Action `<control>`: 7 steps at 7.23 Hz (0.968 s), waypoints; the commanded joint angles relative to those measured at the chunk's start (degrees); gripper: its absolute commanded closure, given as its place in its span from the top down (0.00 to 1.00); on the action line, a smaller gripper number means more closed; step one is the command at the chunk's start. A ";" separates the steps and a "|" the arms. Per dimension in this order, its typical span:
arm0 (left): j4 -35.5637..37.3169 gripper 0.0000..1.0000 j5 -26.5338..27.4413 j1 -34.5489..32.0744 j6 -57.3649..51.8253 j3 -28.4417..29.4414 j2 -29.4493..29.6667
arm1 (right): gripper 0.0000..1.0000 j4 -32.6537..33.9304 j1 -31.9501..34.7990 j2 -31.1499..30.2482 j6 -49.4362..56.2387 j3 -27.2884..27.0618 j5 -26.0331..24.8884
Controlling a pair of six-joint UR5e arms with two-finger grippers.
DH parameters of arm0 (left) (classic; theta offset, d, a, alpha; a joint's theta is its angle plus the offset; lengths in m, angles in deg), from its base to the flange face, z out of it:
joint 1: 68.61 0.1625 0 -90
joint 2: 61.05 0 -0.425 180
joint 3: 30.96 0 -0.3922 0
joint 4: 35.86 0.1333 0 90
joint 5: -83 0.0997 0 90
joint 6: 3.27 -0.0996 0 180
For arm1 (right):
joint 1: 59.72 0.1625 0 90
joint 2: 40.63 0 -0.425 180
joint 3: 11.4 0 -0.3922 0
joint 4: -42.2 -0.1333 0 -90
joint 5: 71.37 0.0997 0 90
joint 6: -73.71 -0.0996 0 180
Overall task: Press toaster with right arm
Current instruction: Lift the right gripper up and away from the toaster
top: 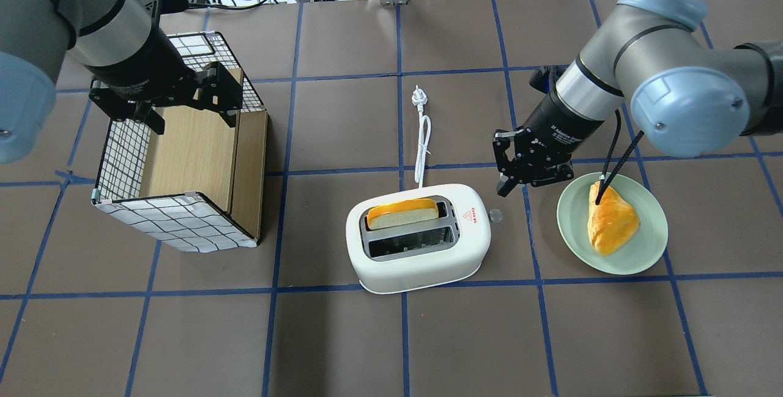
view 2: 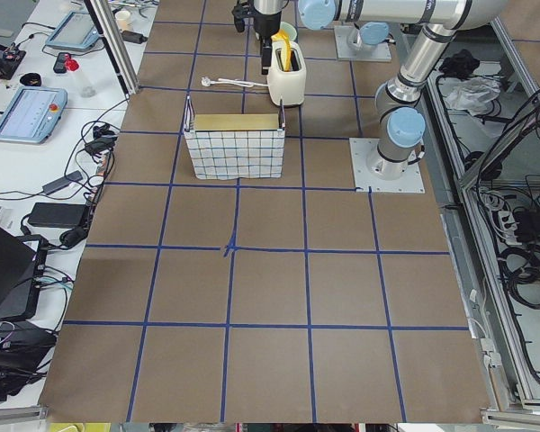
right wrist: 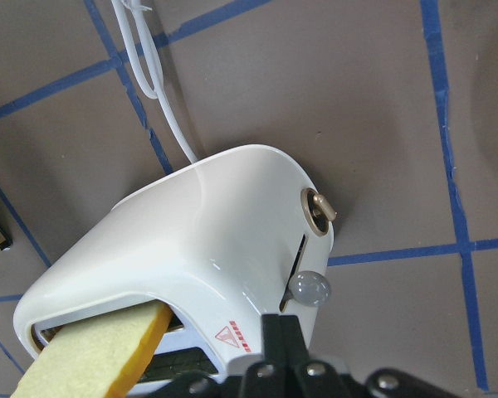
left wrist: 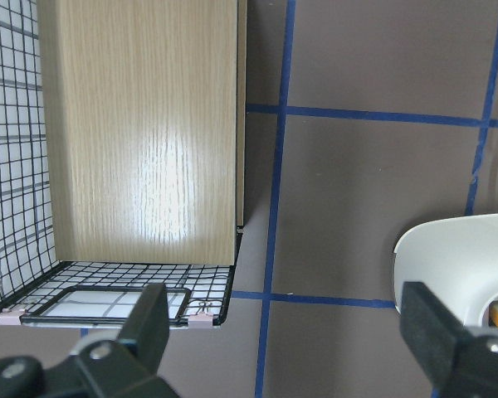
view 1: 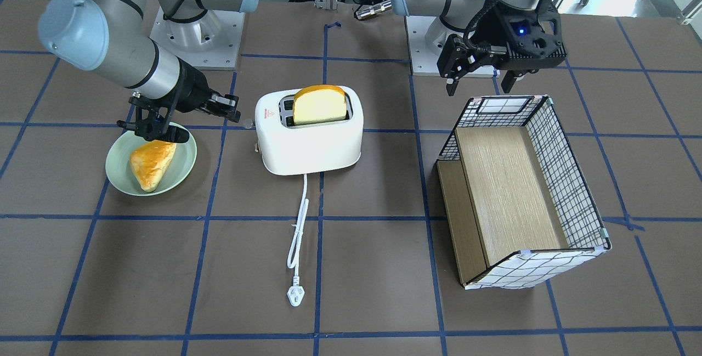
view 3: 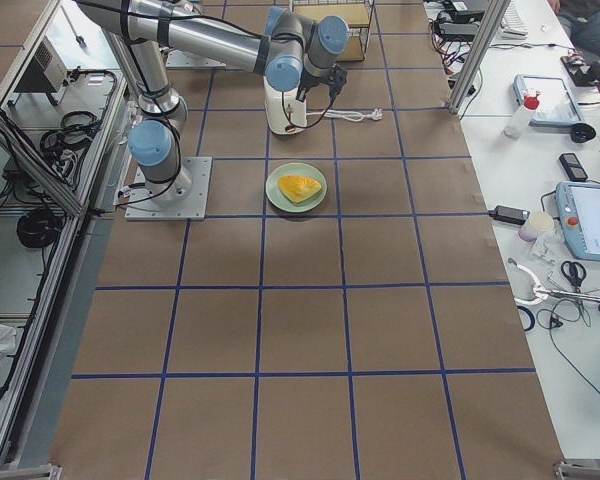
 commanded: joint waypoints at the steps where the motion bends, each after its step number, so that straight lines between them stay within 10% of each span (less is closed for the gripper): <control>1: 0.00 1.00 0.00 0.00 0.00 0.00 0.09 | 0.21 -1.04 0.08 -0.64 -0.18 4.91 -4.12; 4: 0.00 1.00 0.00 0.00 0.00 0.00 0.00 | 0.63 -0.08 0.25 -1.34 1.57 10.54 -8.80; 7: 0.00 1.00 0.00 0.00 0.00 0.00 0.09 | 0.73 5.43 0.25 -1.34 12.97 11.88 -17.13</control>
